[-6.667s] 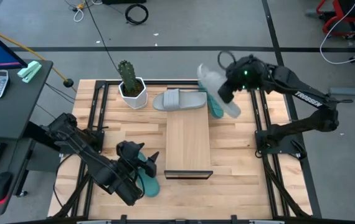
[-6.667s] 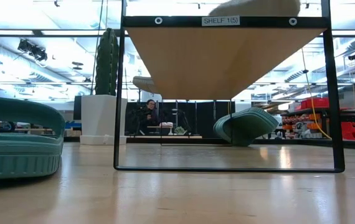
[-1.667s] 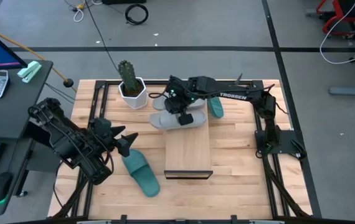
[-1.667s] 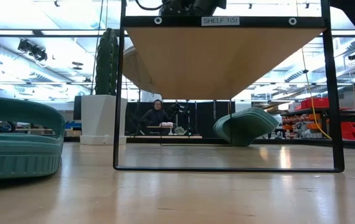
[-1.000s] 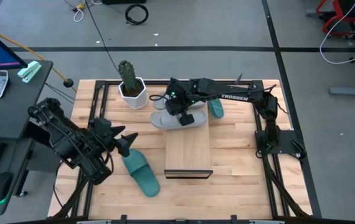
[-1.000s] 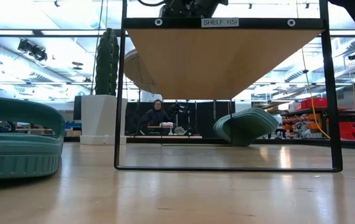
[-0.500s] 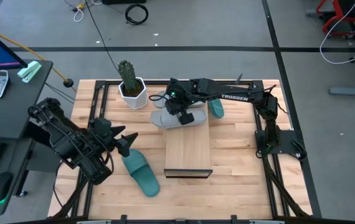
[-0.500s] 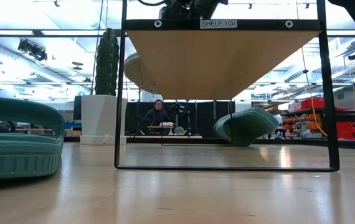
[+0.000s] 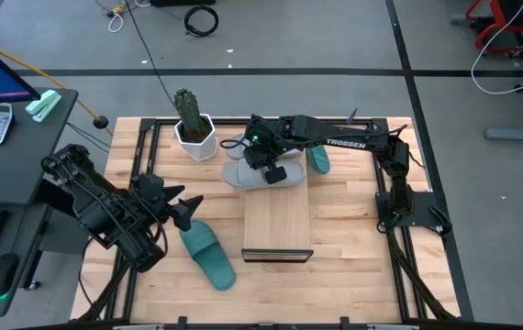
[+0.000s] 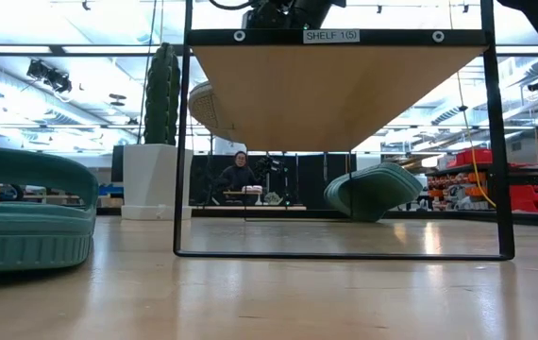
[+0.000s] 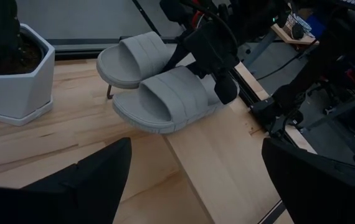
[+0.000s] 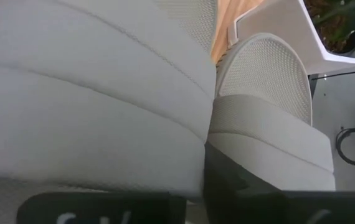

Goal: Pick and place slides into the shelf
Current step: Put the gray slipper on the shelf

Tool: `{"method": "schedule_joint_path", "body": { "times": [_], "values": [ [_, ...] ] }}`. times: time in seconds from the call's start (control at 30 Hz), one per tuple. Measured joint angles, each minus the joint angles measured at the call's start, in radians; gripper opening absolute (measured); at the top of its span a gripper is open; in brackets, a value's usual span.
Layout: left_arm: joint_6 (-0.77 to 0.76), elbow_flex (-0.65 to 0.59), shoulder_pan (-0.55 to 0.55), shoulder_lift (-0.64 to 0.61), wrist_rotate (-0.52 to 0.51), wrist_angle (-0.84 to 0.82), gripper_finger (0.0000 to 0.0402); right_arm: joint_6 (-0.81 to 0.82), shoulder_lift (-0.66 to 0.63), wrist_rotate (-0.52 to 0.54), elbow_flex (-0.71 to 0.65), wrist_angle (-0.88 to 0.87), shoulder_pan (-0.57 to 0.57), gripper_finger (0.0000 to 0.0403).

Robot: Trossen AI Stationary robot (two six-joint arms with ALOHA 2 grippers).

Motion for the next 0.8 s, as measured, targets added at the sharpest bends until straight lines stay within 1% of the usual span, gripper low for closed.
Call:
{"method": "schedule_joint_path", "body": {
  "times": [0.33,0.8],
  "values": [
    [0.000,0.000,0.000,0.000,0.000,0.000,0.0366,0.000,0.000,-0.003,0.001,-0.016,0.000,0.0049],
    [0.000,0.000,0.000,0.000,0.000,0.005,0.0366,0.010,-0.001,-0.013,0.001,-0.034,0.003,0.0109]
  ]
}}
